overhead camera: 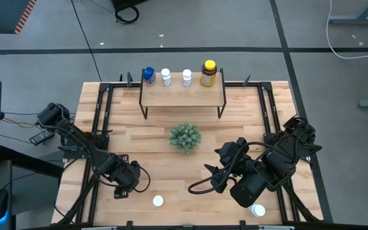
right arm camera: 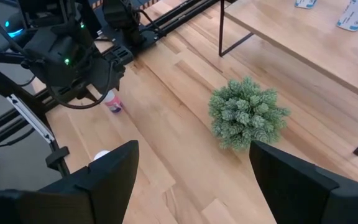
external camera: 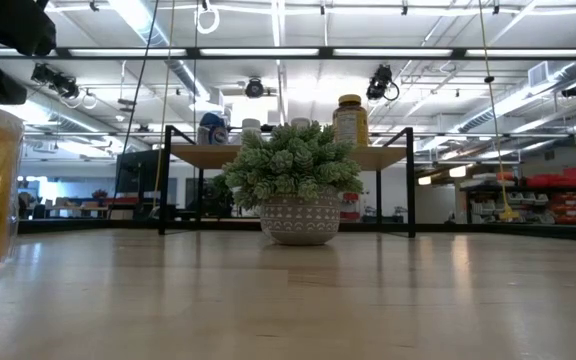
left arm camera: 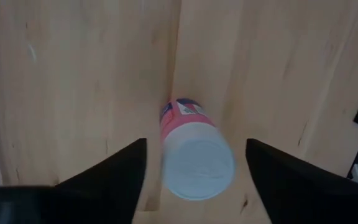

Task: Pick and place medicine bottles onto shelf by color
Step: Put the pink medicine bottle on the shelf

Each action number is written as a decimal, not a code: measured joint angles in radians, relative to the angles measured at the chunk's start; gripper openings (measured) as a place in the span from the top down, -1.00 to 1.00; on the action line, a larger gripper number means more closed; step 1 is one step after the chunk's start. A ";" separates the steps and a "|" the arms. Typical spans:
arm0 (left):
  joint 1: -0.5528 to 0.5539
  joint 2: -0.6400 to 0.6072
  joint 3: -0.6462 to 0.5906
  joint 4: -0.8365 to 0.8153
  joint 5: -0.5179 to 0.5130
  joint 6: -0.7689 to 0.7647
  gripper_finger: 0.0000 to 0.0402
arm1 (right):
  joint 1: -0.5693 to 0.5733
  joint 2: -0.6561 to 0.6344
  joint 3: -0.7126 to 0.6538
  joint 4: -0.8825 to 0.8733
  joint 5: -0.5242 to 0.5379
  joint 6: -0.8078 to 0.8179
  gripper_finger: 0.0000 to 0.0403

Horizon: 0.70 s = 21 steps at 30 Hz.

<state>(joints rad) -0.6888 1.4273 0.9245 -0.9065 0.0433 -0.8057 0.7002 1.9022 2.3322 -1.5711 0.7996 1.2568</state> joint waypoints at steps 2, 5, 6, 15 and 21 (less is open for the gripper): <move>0.000 0.000 0.000 0.002 0.002 -0.013 -0.19 | 0.000 0.000 0.000 0.000 0.000 -0.004 -0.56; 0.000 0.000 0.000 0.001 0.005 -0.027 0.08 | 0.000 0.000 0.000 0.000 0.000 -0.004 -0.56; 0.000 0.000 0.001 0.001 0.006 -0.030 0.15 | 0.000 0.000 0.000 0.000 0.000 -0.004 -0.56; 0.000 0.000 0.001 0.002 0.047 -0.048 0.17 | 0.002 0.000 0.000 0.000 0.000 -0.012 -0.56; 0.037 0.001 0.061 -0.073 0.065 -0.027 0.06 | 0.002 0.000 0.000 0.000 0.000 -0.003 -0.56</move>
<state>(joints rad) -0.6518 1.4284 0.9860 -0.9792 0.1082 -0.8324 0.7025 1.9026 2.3322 -1.5711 0.7994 1.2536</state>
